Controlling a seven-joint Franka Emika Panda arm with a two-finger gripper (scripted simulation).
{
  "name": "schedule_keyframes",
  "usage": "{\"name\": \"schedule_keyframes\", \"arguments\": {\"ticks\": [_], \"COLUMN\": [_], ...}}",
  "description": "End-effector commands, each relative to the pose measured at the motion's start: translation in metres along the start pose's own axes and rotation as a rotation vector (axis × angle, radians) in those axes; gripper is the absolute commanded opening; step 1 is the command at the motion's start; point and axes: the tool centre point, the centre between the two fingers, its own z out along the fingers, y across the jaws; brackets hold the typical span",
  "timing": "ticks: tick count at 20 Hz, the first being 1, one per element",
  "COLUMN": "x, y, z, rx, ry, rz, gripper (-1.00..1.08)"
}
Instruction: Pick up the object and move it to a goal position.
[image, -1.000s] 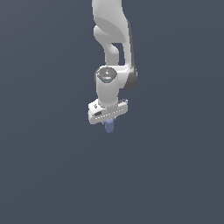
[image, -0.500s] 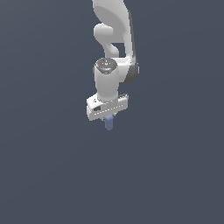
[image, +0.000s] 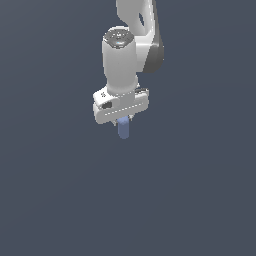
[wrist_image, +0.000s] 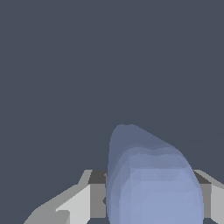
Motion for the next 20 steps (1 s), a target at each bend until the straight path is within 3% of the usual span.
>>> {"name": "schedule_keyframes", "arguments": {"ticks": [1, 20], "x": [0.000, 0.006], "y": [0.001, 0.011], "z": [-0.028, -0.218], "rx": [0.000, 0.000], "ry": [0.000, 0.000], "rz": [0.000, 0.000], "gripper": [-1.00, -1.00]}}
